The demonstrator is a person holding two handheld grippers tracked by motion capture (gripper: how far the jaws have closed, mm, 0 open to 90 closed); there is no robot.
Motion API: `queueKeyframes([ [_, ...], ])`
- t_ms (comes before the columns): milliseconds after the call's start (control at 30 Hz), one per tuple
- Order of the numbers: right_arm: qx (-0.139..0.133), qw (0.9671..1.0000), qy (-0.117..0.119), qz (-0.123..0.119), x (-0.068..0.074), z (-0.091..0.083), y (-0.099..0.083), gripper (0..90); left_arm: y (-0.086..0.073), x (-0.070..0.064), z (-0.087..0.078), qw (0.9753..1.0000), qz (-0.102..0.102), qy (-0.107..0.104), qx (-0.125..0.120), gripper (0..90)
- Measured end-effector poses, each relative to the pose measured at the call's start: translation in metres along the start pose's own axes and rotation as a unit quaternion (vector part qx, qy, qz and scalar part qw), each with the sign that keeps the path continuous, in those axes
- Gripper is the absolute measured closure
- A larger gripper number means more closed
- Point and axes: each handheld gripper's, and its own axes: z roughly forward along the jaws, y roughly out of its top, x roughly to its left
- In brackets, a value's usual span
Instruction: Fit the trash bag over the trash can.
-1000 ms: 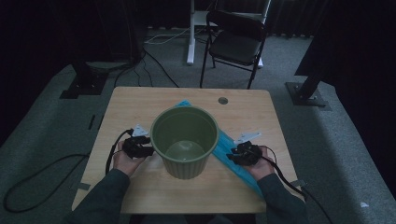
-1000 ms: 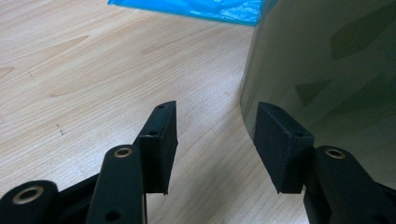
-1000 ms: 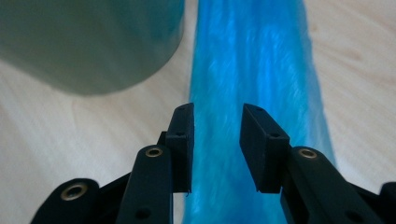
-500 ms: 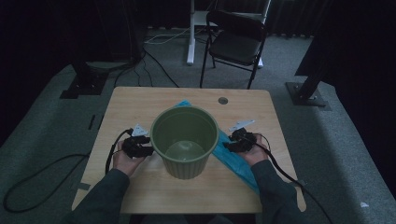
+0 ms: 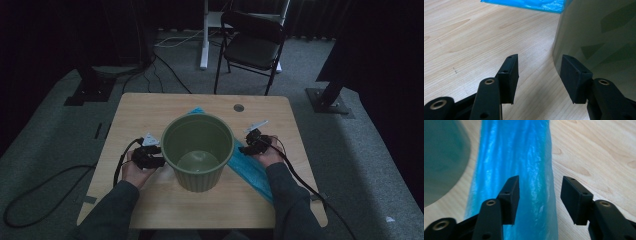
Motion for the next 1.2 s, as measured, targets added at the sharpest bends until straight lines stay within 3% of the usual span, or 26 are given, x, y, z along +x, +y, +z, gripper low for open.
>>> queueKeyframes([
  [300, -0.005, 0.9982, 0.035, 0.049, -0.011, 0.016, 0.003, 45.2, 0.000, 0.000, 0.000, 1.0000, 0.001, -0.002, 0.000, 48.8],
  [500, 0.012, 0.9981, 0.043, 0.042, -0.006, 0.024, 0.005, 44.3, 0.000, 0.000, 0.000, 1.0000, 0.001, -0.001, -0.002, 48.7],
  [767, 0.031, 0.9989, 0.029, 0.021, 0.002, 0.032, 0.003, 45.7, 0.000, 0.000, 0.000, 1.0000, 0.001, -0.001, -0.001, 48.7],
  [933, 0.031, 0.9991, 0.020, 0.020, 0.003, 0.031, 0.003, 56.4, 0.000, 0.000, 0.000, 1.0000, 0.002, -0.001, -0.001, 48.7],
  [1067, 0.035, 0.9993, 0.003, 0.011, 0.005, 0.029, 0.002, 76.9, 0.000, 0.000, 0.000, 1.0000, 0.002, -0.001, -0.001, 48.7],
  [1200, 0.037, 0.9993, -0.001, 0.006, 0.005, 0.028, 0.002, 87.1, 0.000, -0.001, -0.001, 1.0000, 0.003, -0.001, -0.001, 48.8],
])
